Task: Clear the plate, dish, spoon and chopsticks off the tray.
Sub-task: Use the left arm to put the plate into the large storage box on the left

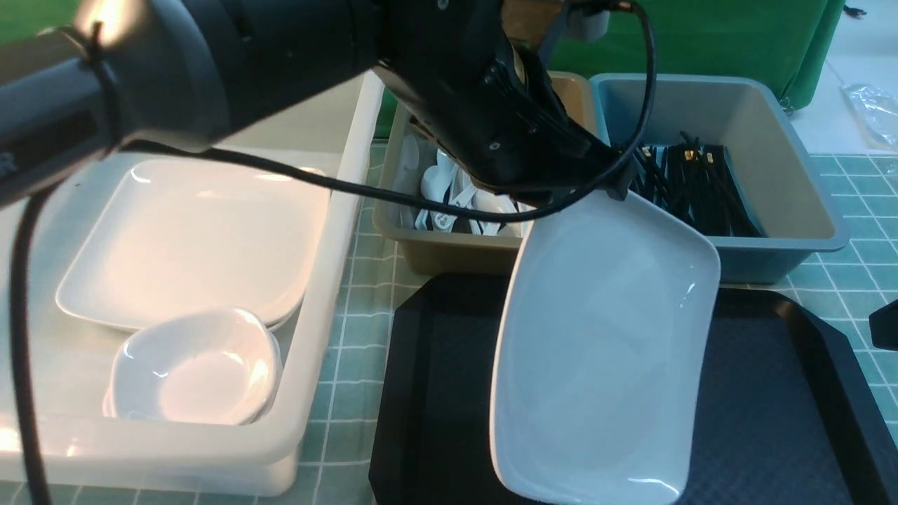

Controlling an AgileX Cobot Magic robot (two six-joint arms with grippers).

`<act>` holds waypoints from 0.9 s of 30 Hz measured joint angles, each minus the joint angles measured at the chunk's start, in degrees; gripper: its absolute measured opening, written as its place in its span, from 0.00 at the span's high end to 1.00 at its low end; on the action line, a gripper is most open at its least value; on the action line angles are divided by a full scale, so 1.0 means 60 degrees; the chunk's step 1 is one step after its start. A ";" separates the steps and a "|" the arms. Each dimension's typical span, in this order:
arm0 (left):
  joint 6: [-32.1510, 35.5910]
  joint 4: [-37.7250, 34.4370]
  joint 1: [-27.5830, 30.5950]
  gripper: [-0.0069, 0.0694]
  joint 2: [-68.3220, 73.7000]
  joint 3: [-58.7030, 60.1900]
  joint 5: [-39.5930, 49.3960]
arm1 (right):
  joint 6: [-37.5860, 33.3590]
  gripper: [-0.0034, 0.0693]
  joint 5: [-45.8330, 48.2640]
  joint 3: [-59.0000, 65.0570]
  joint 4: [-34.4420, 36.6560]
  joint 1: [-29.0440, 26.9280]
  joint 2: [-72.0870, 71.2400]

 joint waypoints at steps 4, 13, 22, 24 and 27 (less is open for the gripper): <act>-0.0204 0.0115 0.0212 0.88 -0.0271 0.0000 -0.0010 | 0.0000 0.24 0.0000 0.0000 0.0000 0.0000 0.0000; -0.0243 -0.0232 0.1426 0.88 -0.1124 0.0000 -0.0002 | 0.0000 0.24 0.0000 0.0000 0.0000 0.0000 0.0000; 0.0020 -0.0981 0.3089 0.88 -0.1944 -0.0386 0.0069 | 0.0000 0.24 0.0000 0.0000 0.0000 0.0000 0.0000; 0.0020 -0.1094 0.3922 0.88 -0.2280 -0.0484 0.0077 | 0.0000 0.24 0.0010 0.0000 0.0000 0.0000 0.0000; 0.0020 -0.1217 0.5035 0.88 -0.2677 -0.0506 0.0169 | 0.0000 0.24 0.0058 0.0000 0.0000 0.0000 0.0000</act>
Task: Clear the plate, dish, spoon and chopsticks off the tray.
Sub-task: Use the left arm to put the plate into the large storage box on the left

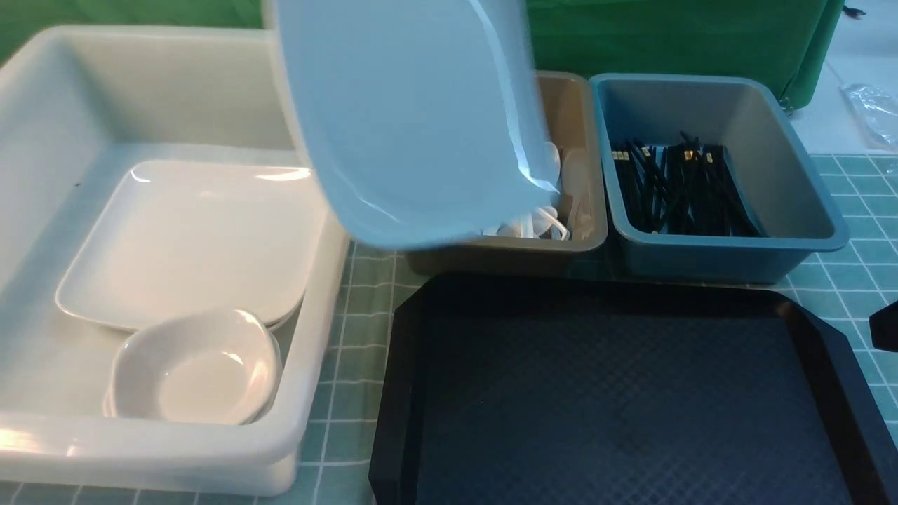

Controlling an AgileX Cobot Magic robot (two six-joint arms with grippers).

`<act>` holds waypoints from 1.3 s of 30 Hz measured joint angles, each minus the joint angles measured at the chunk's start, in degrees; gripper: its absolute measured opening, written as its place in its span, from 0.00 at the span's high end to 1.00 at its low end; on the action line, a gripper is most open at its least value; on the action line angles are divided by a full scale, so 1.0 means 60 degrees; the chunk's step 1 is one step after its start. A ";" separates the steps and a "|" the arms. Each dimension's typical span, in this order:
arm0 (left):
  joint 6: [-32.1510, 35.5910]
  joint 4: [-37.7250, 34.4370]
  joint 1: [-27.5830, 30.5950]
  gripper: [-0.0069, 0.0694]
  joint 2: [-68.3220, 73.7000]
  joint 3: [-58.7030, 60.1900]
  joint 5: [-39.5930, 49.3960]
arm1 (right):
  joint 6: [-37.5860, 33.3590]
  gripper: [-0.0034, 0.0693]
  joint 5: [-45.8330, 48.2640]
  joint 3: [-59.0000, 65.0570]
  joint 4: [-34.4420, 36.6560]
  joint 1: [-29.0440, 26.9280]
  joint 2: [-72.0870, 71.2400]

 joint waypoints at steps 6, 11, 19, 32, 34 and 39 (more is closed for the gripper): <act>0.0208 -0.0631 0.2798 0.88 -0.0497 -0.0011 0.0505 | 0.0000 0.24 0.0010 0.0000 0.0000 0.0000 0.0000; 0.0614 -0.1737 0.4815 0.87 -0.0517 0.0392 0.0268 | 0.0000 0.24 0.0010 0.0000 0.0000 0.0000 0.0000; 0.0863 -0.3006 0.5748 0.87 -0.0575 0.3404 -0.2026 | -0.0003 0.24 0.0010 0.0000 0.0000 0.0000 0.0000; 0.1124 -0.4384 0.5521 0.87 -0.0376 0.7857 -0.6303 | -0.0003 0.24 -0.0139 0.0000 0.0000 0.0000 0.0000; 0.1412 -0.4714 0.5521 0.87 -0.0348 0.8103 -0.6434 | -0.0003 0.24 -0.0235 0.0000 0.0000 0.0000 0.0000; 0.1860 -0.4918 0.5521 0.88 -0.0328 0.8222 -0.6688 | -0.0003 0.24 -0.0276 0.0000 0.0000 0.0000 0.0000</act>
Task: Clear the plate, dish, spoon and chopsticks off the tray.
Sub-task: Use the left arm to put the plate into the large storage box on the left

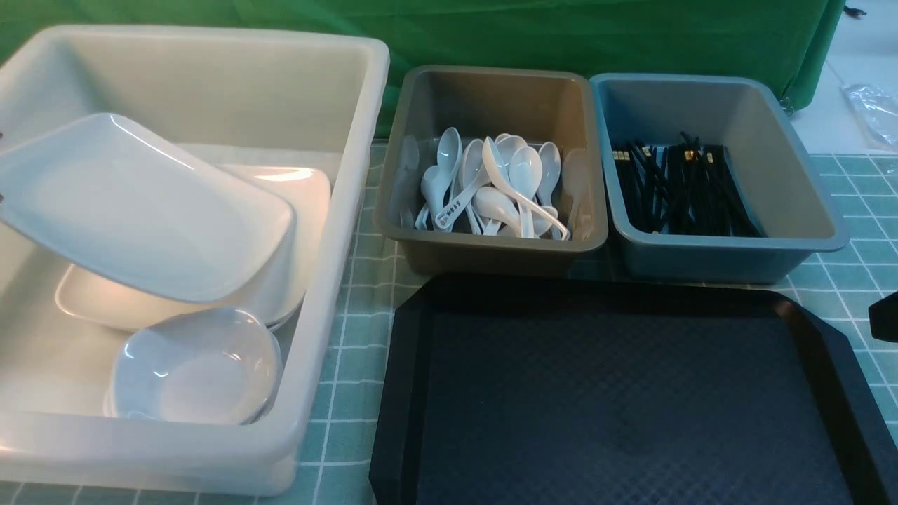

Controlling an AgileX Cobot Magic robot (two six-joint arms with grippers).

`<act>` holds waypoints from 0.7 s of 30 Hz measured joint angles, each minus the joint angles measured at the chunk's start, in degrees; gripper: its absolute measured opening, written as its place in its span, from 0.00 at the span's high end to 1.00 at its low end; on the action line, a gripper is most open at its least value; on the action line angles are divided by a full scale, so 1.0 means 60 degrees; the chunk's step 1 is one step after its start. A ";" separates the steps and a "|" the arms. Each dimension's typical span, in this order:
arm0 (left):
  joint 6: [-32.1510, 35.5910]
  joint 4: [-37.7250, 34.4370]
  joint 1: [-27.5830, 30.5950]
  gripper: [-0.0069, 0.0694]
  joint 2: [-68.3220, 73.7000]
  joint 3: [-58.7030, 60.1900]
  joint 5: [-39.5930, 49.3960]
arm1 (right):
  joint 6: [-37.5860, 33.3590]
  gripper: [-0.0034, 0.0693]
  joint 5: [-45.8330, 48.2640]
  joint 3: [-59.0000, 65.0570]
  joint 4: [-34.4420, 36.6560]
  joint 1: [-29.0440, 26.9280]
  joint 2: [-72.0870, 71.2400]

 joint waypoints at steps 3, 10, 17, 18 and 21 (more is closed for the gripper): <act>0.0233 0.0000 0.0000 0.88 0.0087 0.0000 0.0036 | 0.0009 0.24 0.0000 0.0000 0.0000 0.0000 0.0000; 0.0660 0.0268 -0.0447 0.88 0.0918 0.0000 0.0352 | 0.0009 0.24 0.0000 0.0000 0.0041 0.0000 0.0000; 0.0660 0.0360 -0.0762 0.87 0.1177 0.0000 0.0037 | 0.0009 0.24 0.0000 0.0000 0.0041 0.0000 0.0000; 0.0660 0.0361 -0.0762 0.87 0.1177 0.0000 0.0012 | 0.0009 0.24 0.0021 0.0000 0.0041 0.0000 0.0000; 0.0660 0.0407 -0.0762 0.87 0.1199 0.0000 0.0003 | 0.0009 0.24 0.0034 0.0000 0.0041 0.0000 0.0000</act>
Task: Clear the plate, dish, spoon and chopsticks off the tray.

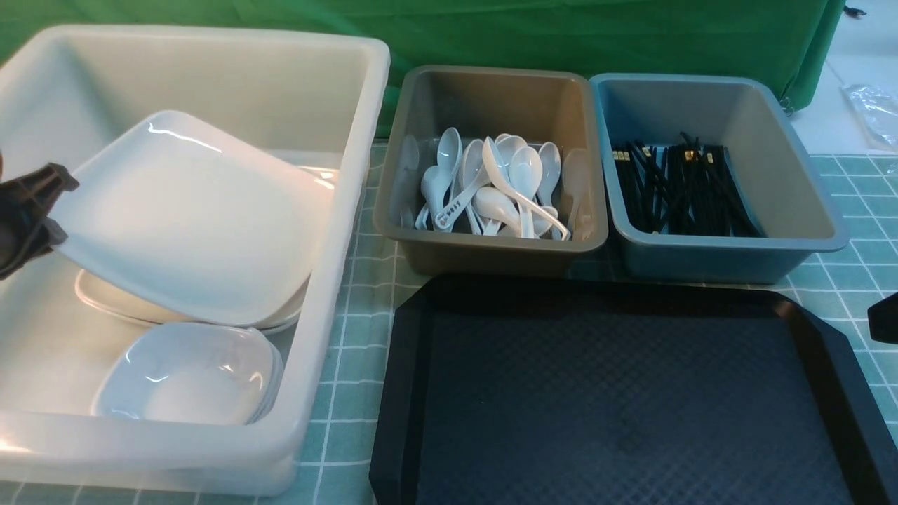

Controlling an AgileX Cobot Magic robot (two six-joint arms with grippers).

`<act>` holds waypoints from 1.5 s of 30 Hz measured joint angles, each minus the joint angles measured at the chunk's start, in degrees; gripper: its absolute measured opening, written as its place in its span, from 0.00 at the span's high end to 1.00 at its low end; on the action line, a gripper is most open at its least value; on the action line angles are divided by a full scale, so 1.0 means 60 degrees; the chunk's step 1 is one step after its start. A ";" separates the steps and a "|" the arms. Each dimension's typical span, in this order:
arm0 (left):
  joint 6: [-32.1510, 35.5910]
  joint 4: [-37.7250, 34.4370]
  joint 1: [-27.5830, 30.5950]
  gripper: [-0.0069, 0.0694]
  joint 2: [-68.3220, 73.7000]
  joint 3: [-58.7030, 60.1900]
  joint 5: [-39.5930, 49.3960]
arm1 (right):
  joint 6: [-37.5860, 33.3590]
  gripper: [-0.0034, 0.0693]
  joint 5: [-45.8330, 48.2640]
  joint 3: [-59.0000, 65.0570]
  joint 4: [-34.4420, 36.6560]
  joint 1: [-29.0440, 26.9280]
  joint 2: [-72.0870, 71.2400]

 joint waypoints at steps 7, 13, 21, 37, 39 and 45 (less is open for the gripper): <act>0.0000 0.0443 0.0000 0.81 0.0224 -0.0010 0.0184 | 0.0000 0.24 0.0000 0.0000 0.0000 0.0000 0.0000; 0.0252 0.0806 -0.0080 0.56 0.0299 -0.0010 0.0705 | 0.0000 0.24 0.0000 0.0000 0.0000 0.0000 0.0000; 0.0709 0.1702 -0.0080 0.21 -0.0100 -0.0010 0.1232 | 0.0000 0.24 0.0000 0.0000 0.0048 0.0000 0.0000; 0.1918 0.2022 -0.2139 0.89 -0.3011 -0.0917 0.2884 | -0.0659 0.60 0.0986 -0.1548 0.0293 0.0000 -0.0209; 0.1993 0.1981 -0.2886 0.90 -0.3547 -0.0969 0.2912 | -0.0765 0.80 0.0982 -0.2124 0.0293 0.0000 -0.0581; 0.2260 0.2013 -0.5055 0.91 -0.4911 -0.0969 0.3566 | -0.0891 0.92 -0.0962 -0.1953 0.0293 0.0000 -0.3235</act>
